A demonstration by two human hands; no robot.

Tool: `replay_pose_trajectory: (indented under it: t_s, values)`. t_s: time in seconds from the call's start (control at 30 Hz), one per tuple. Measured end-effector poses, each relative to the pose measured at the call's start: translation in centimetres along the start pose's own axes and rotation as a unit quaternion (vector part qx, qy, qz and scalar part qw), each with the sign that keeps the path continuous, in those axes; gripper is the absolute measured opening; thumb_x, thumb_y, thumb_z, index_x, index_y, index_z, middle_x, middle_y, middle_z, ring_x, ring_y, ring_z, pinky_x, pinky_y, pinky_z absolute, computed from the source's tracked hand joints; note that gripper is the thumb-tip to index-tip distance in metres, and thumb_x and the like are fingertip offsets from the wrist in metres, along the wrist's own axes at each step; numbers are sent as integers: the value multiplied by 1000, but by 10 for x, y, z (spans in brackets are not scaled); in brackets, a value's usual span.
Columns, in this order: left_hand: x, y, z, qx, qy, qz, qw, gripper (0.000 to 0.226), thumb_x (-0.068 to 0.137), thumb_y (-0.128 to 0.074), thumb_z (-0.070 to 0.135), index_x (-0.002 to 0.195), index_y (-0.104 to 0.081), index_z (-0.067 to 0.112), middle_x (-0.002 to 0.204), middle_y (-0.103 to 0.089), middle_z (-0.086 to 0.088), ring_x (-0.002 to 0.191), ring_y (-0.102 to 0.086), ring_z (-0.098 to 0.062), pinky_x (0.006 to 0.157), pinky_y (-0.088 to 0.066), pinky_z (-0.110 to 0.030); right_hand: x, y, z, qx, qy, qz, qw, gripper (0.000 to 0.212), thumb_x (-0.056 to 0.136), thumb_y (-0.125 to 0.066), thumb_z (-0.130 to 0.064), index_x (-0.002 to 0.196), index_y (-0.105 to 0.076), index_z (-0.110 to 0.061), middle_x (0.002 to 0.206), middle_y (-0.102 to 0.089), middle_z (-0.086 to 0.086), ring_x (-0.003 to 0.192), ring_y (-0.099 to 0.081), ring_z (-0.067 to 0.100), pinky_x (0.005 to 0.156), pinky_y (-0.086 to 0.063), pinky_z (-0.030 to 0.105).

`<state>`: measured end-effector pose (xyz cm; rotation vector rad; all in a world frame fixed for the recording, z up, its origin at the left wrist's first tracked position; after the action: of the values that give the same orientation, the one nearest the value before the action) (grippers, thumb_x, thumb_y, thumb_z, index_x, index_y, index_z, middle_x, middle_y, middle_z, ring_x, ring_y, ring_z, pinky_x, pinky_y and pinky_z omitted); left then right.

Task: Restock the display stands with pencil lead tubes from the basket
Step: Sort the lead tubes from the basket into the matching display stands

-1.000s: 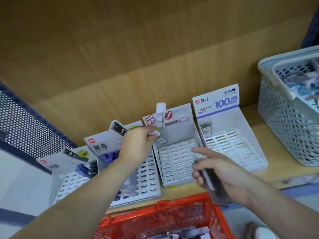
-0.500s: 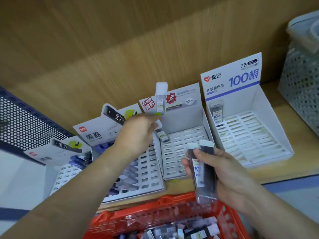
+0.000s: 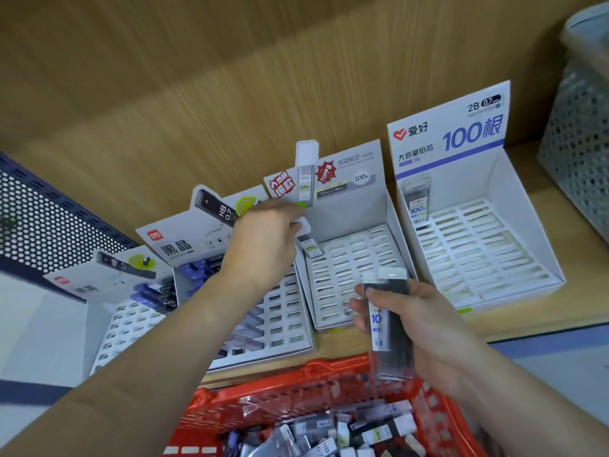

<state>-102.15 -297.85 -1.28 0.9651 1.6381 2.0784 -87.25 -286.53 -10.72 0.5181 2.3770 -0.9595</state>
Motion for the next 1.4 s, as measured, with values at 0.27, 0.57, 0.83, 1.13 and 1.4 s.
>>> replay_pose_trajectory:
  t_s: [0.27,0.57,0.83,1.13,1.4]
  values:
    - [2,6,-1,22,-12,25,999,12,83,-57,12,88,-68,8,86,-66,-9,79,-61,-32,66,-51,-41,-2,4,-3,-57,-7,16,998,21,91,-65,-4,111,-63,4,89,-75,20,65,-71,22,54,-56,27]
    - [2,2,6,7,-19,-5,1000,21,85,-54,20,88,-71,9,85,-71,-10,80,-65,-33,70,-53,-41,-5,6,-5,-82,-20,15,996,17,93,-64,-7,109,-64,-1,89,-76,17,74,-72,26,68,-58,33]
    - [7,-10,4,92,-38,0,995,16,79,-60,14,70,-70,5,69,-64,-10,71,-59,-33,55,-53,-40,-8,6,-3,-19,-39,-9,999,17,97,-57,-4,112,-62,3,93,-73,25,79,-72,30,60,-61,31]
    - [-42,-13,50,-372,197,-206,883,11,90,-63,31,92,-72,26,62,-59,5,55,-52,-11,55,-49,-28,-10,1,-9,-90,50,-66,993,18,83,-69,-2,101,-71,-4,88,-74,18,68,-69,24,55,-56,29]
    - [-51,-1,33,-428,260,-124,857,7,88,-64,7,92,-70,9,75,-66,-13,48,-55,-11,49,-53,-23,-16,-4,-9,-99,18,-115,988,21,97,-57,-19,114,-68,-19,100,-76,12,85,-74,33,64,-62,37]
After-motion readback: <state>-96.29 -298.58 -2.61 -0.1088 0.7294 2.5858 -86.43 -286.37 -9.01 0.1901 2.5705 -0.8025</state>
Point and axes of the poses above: each hand's wrist, its own x-axis towards the middle knuckle, its own y-axis out of the back of the hand, z = x × y, the point moved 5 cm from there along x, towards the middle knuckle
